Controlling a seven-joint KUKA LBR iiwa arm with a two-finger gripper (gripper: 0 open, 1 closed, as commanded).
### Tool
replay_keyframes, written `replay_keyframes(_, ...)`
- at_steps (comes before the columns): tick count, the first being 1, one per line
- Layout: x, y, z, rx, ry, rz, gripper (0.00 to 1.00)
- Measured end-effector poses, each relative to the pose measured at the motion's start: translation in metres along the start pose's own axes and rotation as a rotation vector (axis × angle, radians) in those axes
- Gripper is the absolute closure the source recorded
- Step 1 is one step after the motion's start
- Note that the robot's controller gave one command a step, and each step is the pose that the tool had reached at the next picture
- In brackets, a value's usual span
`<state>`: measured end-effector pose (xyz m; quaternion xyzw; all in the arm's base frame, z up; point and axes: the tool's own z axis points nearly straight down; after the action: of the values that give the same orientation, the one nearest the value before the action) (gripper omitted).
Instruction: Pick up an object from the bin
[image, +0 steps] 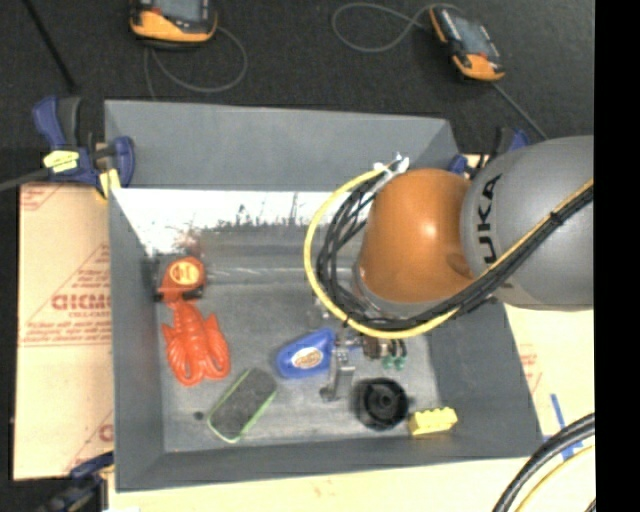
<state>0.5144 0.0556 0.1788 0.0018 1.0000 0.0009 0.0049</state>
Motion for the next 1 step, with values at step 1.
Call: replay_keyframes(1,-0.0325,-0.0284,0.0757,0.001,0.002,0.004,0.00)
